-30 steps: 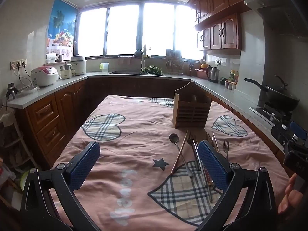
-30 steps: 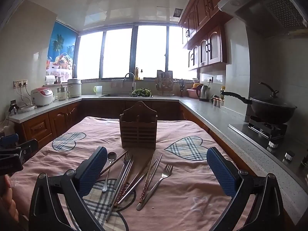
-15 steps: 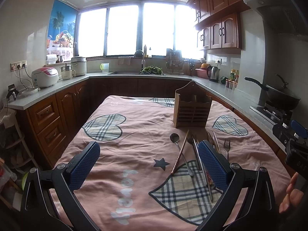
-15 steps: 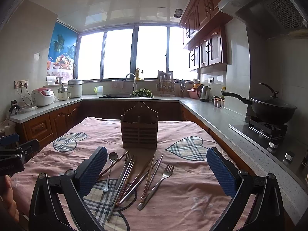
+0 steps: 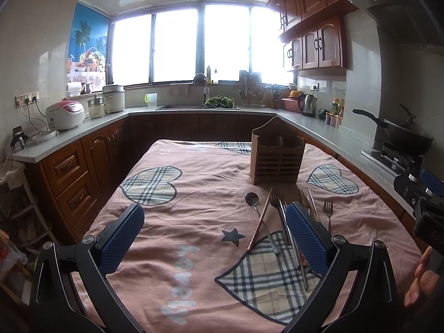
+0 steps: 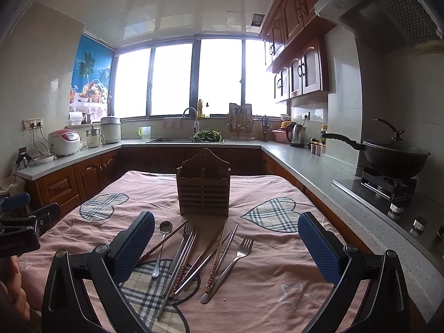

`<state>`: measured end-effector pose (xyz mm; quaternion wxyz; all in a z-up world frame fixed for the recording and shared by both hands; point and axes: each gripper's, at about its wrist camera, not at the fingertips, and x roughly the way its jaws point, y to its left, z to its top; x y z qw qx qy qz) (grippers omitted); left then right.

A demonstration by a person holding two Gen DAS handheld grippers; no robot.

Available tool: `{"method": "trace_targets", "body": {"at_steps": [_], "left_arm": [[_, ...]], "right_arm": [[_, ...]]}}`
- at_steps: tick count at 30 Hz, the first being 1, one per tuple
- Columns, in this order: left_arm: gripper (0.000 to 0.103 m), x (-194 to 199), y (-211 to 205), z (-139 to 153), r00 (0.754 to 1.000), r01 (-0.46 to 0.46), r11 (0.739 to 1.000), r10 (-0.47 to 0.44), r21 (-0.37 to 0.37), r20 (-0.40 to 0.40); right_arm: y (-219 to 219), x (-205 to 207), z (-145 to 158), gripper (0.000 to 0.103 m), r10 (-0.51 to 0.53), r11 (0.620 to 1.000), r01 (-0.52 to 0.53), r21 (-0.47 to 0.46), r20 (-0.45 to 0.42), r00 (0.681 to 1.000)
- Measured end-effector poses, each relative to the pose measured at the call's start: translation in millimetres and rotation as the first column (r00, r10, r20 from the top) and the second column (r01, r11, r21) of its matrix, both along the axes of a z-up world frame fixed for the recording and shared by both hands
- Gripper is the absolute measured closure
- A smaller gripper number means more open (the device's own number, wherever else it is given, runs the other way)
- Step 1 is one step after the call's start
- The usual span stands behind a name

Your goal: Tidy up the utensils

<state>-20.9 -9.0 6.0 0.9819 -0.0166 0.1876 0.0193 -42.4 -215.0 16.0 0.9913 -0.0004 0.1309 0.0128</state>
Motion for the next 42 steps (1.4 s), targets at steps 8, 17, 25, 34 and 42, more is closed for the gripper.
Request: {"method": "trace_targets", "body": {"at_steps": [8,17,25,34,42], "left_arm": [[0.000,1,-1,0,1.000,0.000,1.000,0.000,-0.001,-0.004],[0.000,2,0,1,1.000,0.002,1.000,-0.003,-0.002,-0.008],[0.000,2,-1,0,1.000,0.003,1.000,-0.003,-0.002,-0.006],[0.000,5,-1,1,1.000,0.006,1.000,-0.007,-0.005,-0.012],[0.000,14,-3,-3,1.000,0.016,1.000,-0.016,-0.008,-0.027]], "right_arm": [[-1,0,-1,0.000,0.005,1.000,-0.005,0.005,-0.002,1.000],[1,1,0,0.000,0.013,1.000,-0.013,0.005,-0.001,1.000],[1,2,0,0.000,0.017,1.000,-0.017,0.004,-0.003,1.000],[1,3,0,0.000,0.019,1.000,-0.019,0.007,-0.006,1.000],[1,5,-1,0.000,0.021,1.000,-0.021,0.008,-0.011,1.000]]}}
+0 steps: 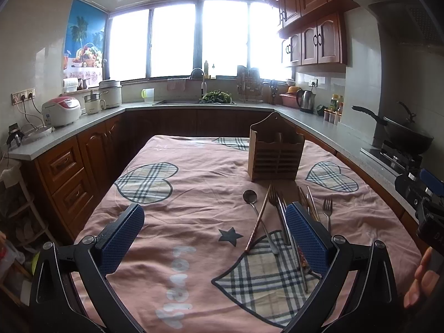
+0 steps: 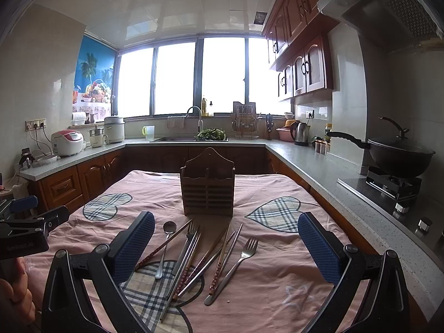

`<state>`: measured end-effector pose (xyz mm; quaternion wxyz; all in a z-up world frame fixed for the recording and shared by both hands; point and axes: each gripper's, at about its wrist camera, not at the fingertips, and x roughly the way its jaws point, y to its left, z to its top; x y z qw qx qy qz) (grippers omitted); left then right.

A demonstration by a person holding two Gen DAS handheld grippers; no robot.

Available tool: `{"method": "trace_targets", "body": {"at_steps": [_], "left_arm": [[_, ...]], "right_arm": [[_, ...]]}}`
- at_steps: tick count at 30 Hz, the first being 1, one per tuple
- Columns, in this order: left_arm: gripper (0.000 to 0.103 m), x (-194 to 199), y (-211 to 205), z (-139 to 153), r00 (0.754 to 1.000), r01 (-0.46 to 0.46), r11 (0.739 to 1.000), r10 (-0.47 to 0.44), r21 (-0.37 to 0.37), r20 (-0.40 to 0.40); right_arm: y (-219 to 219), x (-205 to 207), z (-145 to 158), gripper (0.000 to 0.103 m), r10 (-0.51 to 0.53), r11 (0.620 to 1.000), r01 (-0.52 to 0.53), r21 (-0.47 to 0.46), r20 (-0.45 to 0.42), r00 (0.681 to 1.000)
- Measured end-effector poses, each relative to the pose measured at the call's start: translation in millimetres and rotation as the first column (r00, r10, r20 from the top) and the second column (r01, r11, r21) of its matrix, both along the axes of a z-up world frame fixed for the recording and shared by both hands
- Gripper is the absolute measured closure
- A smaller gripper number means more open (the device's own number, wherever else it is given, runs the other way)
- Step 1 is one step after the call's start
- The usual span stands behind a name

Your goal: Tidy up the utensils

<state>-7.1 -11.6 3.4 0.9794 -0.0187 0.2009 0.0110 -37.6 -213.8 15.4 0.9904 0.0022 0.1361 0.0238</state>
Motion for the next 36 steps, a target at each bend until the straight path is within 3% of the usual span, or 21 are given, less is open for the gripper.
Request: {"method": "trace_targets", "body": {"at_steps": [12,23,31,34,36], "left_arm": [[0.000,33,-1,-12,0.993,0.053,0.998,-0.056,-0.031,-0.101],[0.001,87,-17,-22,0.967,0.158,0.986,-0.166,-0.058,-0.193],[0.015,135,-33,-30,0.934,0.241,0.968,-0.250,-0.067,-0.256],[0.024,153,-38,-37,0.917,0.267,0.961,-0.278,-0.077,-0.285],[0.030,165,-41,-41,0.906,0.281,0.956,-0.293,-0.083,-0.306]], "right_arm": [[-10,20,-9,0.000,0.012,0.999,-0.011,0.032,-0.057,0.998],[-23,62,-27,0.001,0.074,0.992,-0.054,0.112,-0.179,0.981],[-32,108,-49,0.023,0.133,0.979,-0.076,0.191,-0.305,0.943],[-35,129,-59,0.043,0.166,0.967,-0.084,0.240,-0.349,0.922],[-37,142,-64,0.049,0.174,0.964,-0.080,0.253,-0.376,0.910]]}}
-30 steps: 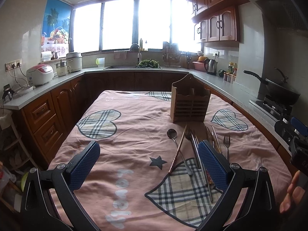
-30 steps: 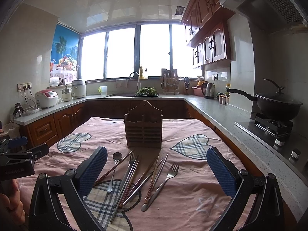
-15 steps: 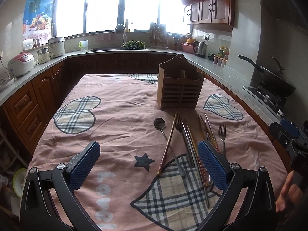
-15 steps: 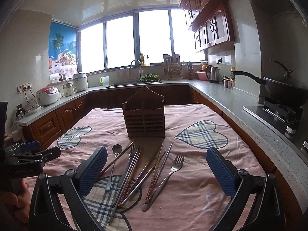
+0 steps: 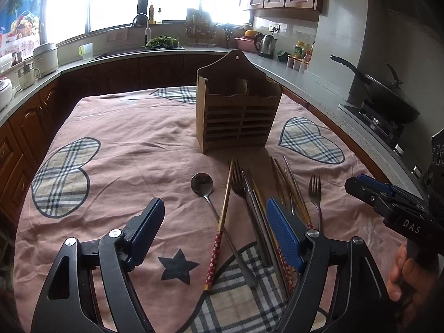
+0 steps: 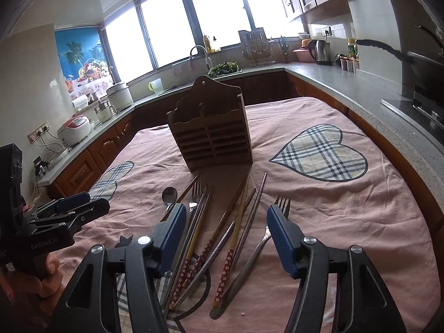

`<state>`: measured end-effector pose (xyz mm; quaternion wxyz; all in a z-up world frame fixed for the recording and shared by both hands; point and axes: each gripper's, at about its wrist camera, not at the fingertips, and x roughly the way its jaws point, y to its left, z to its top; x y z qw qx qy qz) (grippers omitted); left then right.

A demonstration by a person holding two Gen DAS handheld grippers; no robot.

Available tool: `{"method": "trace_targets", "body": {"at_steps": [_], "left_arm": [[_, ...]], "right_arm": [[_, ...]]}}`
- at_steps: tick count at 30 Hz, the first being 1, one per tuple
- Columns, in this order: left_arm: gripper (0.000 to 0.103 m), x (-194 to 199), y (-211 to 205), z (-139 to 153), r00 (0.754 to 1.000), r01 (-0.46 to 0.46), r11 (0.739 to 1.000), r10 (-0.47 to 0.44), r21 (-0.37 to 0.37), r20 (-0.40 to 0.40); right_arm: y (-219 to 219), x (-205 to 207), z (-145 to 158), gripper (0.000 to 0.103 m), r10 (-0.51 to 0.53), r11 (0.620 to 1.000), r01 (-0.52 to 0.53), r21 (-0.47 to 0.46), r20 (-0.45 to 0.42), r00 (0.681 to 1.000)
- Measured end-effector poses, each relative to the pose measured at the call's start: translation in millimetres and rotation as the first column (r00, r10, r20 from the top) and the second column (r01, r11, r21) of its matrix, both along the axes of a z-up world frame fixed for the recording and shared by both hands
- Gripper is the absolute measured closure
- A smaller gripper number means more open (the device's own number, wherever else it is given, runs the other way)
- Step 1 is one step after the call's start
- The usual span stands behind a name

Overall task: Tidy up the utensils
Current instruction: 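Move the left tool to a wooden chopstick while the right tool approaches another chopstick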

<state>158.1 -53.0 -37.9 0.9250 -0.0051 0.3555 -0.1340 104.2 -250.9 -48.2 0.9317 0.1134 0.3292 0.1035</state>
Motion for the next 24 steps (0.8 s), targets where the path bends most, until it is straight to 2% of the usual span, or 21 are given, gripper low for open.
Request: {"method": "trace_targets", "body": {"at_steps": [2,4,10,20,23,24], "left_arm": [[0.034,12,-4,-4,1.000,0.020,1.000,-0.020,-0.003,-0.024],[0.038,24,-7,-7,0.998,0.038,0.999,-0.038,-0.002,-0.043],[0.044,57,-24,-17,0.990,0.106,0.994,-0.103,0.026,-0.094],[0.061,106,-47,-42,0.969,0.178,0.982,-0.164,0.064,-0.184],[0.068,115,-52,-49,0.961,0.197,0.978,-0.179,0.067,-0.210],[0.074,118,-54,-51,0.958,0.203,0.977,-0.185,0.064,-0.218]], "right_arm": [[-1,13,-4,0.053,0.001,1.000,-0.001,0.007,-0.027,1.000],[0,25,-8,0.062,0.010,1.000,-0.009,0.014,-0.049,0.999],[2,63,-18,0.078,0.039,0.999,-0.039,0.009,-0.115,0.993],[4,117,-45,0.086,0.079,0.997,-0.077,0.018,-0.227,0.971],[6,129,-51,0.087,0.088,0.996,-0.086,0.019,-0.249,0.965],[6,133,-53,0.087,0.088,0.996,-0.087,0.014,-0.255,0.963]]}}
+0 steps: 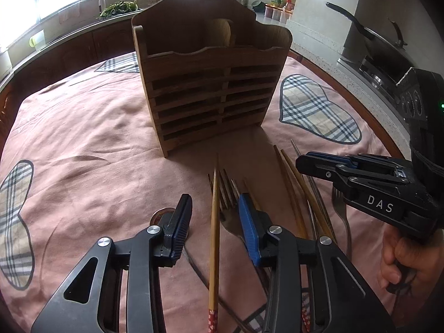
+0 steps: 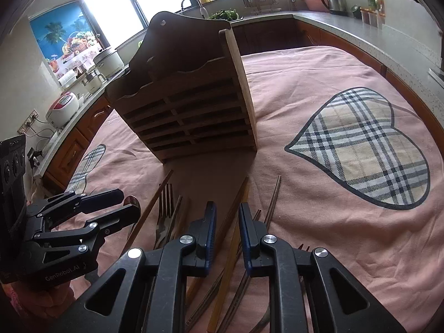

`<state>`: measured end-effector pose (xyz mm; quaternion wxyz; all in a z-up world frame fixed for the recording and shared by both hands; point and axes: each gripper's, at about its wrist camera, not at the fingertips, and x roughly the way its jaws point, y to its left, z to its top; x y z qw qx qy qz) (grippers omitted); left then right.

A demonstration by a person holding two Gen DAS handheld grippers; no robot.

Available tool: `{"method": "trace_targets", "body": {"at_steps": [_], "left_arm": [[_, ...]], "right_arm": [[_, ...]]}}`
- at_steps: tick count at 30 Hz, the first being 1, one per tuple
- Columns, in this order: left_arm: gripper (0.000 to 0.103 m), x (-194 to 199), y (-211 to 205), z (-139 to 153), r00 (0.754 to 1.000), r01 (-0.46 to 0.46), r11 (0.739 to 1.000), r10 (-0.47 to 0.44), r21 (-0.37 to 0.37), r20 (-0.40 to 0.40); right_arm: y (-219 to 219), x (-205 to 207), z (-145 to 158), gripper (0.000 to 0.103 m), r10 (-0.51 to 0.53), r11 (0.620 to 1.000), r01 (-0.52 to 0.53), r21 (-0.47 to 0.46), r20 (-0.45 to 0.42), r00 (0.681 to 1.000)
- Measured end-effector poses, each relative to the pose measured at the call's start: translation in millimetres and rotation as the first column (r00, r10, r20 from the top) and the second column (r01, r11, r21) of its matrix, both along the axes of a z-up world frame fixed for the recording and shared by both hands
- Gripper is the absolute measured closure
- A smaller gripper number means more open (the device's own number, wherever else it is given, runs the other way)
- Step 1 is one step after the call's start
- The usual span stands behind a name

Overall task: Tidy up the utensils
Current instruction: 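Move the left tool to a wooden chopstick while the right tool approaches another chopstick, then close the left tool on its chopstick while the right tool closes on another, lifting both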

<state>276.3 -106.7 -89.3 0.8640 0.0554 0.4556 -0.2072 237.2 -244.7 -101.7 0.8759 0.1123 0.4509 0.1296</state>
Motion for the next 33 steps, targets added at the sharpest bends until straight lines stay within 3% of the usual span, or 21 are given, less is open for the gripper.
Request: {"method": "trace_targets", "body": {"at_steps": [8,13,33], "left_arm": [[0.088,17,-11,-21,0.997,0.037,0.999,-0.036,0.009,-0.068],[0.097,19,-6,-21,0.997,0.032,0.999,-0.034,-0.025,-0.070],[0.097,-35,35,62,0.996,0.003,0.987,0.011,-0.160,0.087]], "right_arm": [[-4,22,-19,0.091,-0.003,1.000,0.001,-0.030,-0.067,0.998],[-12,22,-21,0.097,-0.008,1.000,0.009,0.004,-0.067,0.998],[-25,-20,54,0.098,-0.025,0.996,0.016,0.090,0.104,0.994]]}}
